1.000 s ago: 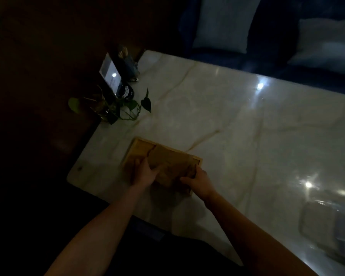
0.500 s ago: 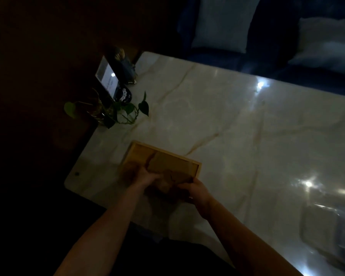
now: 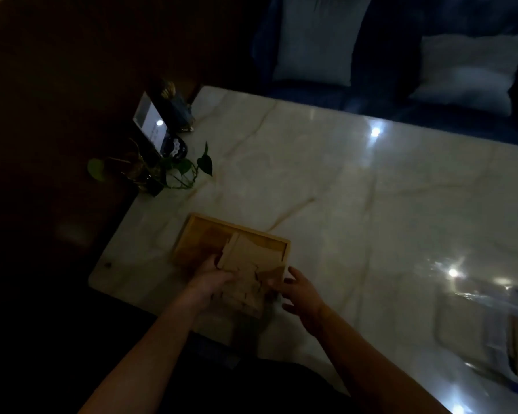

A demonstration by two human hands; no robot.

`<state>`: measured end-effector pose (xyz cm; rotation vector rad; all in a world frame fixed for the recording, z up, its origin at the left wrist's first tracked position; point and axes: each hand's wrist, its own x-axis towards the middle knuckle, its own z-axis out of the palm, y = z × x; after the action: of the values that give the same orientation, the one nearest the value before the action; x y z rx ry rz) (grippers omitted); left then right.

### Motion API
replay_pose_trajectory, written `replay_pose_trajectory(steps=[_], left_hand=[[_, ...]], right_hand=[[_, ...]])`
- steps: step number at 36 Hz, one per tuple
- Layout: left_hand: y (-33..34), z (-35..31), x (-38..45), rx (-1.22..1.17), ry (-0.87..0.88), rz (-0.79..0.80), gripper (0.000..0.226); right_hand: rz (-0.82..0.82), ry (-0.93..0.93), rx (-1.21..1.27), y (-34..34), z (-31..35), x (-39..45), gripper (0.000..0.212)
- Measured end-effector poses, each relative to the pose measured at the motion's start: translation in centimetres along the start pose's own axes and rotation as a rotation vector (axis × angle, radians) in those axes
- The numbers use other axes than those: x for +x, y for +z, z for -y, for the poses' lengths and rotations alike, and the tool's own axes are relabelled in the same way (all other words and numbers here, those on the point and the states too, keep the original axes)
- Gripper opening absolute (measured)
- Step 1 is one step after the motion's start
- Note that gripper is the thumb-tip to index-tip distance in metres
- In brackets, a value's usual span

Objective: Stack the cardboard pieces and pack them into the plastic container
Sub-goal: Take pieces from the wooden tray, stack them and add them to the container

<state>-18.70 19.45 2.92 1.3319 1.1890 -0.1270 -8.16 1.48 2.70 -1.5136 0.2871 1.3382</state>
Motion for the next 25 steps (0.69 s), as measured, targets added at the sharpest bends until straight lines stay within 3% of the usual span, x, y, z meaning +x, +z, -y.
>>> replay_pose_trajectory(steps=[2, 6, 12, 17, 25], left_hand=[[0.7, -0.2, -0.9, -0.012, 0.031, 0.061, 0.043], [2.2, -0.9, -2.3, -0.006, 0.044, 0.21, 0.056], [5.2, -1.6, -3.8, 0.001, 0.069, 0.332, 0.066], [9.3, -1.2, -4.4, 0.037, 0.096, 0.354, 0.064], [17.4, 0.4, -6.3, 0.333, 0.467, 0.336, 0.039]], right_hand=[[-0.014, 0.005, 0.019, -1.0, -0.3, -0.8, 0.103], [-0.045, 0.014, 0.094, -4.0, -1.2, -2.3, 0.102], [0.045, -0.059, 0.141, -6.6, -2.3, -4.3, 0.045], [-0.105, -0.201, 0.114, -10.0, -3.0, -6.3, 0.038], [-0.381, -0.416, -0.189, -17.3, -5.8, -9.1, 0.033]])
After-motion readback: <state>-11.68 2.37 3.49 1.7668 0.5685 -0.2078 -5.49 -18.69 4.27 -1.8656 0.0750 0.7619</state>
